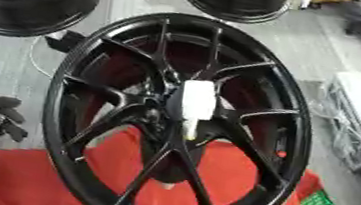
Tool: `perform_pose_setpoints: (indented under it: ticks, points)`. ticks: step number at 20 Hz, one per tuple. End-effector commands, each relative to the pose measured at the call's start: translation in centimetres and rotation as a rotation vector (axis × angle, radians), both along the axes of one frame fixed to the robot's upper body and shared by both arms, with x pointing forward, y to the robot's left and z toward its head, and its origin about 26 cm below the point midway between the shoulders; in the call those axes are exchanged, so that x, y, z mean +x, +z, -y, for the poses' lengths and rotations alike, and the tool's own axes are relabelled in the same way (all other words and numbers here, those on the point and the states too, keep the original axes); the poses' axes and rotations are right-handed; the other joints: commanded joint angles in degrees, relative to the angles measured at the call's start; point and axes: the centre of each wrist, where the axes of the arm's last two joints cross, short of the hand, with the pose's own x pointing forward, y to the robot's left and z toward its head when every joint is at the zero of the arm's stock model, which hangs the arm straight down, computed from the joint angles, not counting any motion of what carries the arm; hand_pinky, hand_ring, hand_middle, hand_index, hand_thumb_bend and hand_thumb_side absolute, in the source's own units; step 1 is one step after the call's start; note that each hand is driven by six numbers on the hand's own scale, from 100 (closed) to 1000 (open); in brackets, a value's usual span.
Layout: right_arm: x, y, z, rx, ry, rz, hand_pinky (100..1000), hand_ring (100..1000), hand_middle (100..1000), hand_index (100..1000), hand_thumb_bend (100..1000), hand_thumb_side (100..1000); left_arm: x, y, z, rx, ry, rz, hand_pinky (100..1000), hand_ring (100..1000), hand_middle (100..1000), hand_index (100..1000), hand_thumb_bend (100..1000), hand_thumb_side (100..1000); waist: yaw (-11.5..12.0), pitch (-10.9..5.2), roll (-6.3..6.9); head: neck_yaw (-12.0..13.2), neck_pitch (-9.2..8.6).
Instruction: Pull the pin out of the wheel hub.
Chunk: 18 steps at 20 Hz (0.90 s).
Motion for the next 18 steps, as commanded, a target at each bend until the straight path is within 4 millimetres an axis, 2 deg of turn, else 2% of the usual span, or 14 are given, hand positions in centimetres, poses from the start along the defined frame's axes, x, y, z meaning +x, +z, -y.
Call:
perform_pose_setpoints:
  ticks: [1, 2, 3, 4, 7, 8, 9, 13, 18]
  points:
    - [2.8, 2.3, -1.7, -0.044, 0.042, 0.156, 484, 607, 870, 909, 100, 338, 0.0, 0.6, 0.0, 0.007, -0.006, 0.021, 646, 467, 549, 766, 146, 964, -0.2, -0.88, -0.39, 0.4, -0.26]
    - [3.4, 2.6, -2.5, -0.05, 0.059, 0.196, 484, 607, 870, 909, 100, 338, 0.0, 0.7, 0.0, 0.007, -0.003, 0.023, 646, 467, 549, 766, 146, 964, -0.4, -0.77, -0.39, 0.6, -0.38]
    - [4.1, 2.9, -3.3, -0.047, 0.072, 0.243, 475, 593, 863, 904, 100, 446, 0.0, 0.6, 0.1, 0.005, -0.004, 0.021, 646, 468, 550, 766, 148, 965, -0.3, -0.83, -0.34, 0.6, -0.27]
    - [5.0, 3.3, -4.5, -0.039, 0.091, 0.295, 475, 590, 859, 901, 100, 470, 0.1, 0.6, 0.1, 0.003, -0.006, 0.021, 646, 468, 550, 766, 148, 965, -0.4, -0.8, -0.27, 0.8, -0.27]
    - [7.2, 4.1, -8.2, -0.002, 0.161, 0.434, 473, 579, 844, 891, 100, 470, 0.1, 0.7, 0.2, 0.001, -0.006, 0.024, 646, 468, 550, 766, 148, 965, -0.8, -0.58, -0.07, 1.4, -0.41]
    - [7.6, 4.2, -9.4, 0.021, 0.182, 0.476, 473, 569, 834, 883, 100, 519, 0.1, 0.7, 0.2, -0.001, -0.005, 0.024, 646, 468, 550, 766, 148, 966, -1.0, -0.56, 0.05, 1.5, -0.39]
    - [7.9, 4.3, -10.5, 0.049, 0.204, 0.515, 473, 569, 834, 883, 100, 519, 0.1, 0.7, 0.2, -0.002, -0.005, 0.024, 646, 468, 550, 766, 148, 966, -1.1, -0.52, 0.15, 1.6, -0.4]
    - [8.0, 4.0, -14.8, 0.178, 0.31, 0.629, 477, 570, 833, 882, 100, 523, 0.1, 0.7, 0.4, -0.004, -0.012, 0.024, 646, 469, 552, 766, 148, 967, -1.7, -0.39, 0.64, 2.3, -0.23]
    - [6.8, 3.4, -19.3, 0.287, 0.43, 0.74, 480, 569, 830, 880, 100, 541, 0.1, 0.7, 0.4, -0.003, -0.009, 0.031, 648, 473, 557, 767, 147, 968, -2.2, -0.06, 0.96, 3.3, -0.14]
